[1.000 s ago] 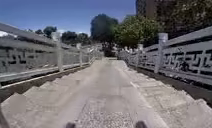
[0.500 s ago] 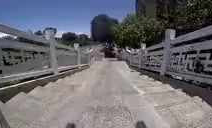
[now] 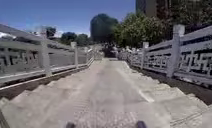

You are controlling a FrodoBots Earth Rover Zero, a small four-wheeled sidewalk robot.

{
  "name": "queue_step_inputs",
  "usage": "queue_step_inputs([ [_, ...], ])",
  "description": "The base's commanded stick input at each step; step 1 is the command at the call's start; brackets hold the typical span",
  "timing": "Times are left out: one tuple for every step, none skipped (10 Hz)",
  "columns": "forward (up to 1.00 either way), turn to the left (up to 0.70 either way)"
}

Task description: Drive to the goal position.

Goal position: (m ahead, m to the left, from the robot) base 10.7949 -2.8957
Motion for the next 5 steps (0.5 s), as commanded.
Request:
queue_step_inputs([
  [0.70,0.00],
  [0.70,0.00],
  [0.70,0.00],
  [0.70,0.00],
  [0.70,0.00],
])
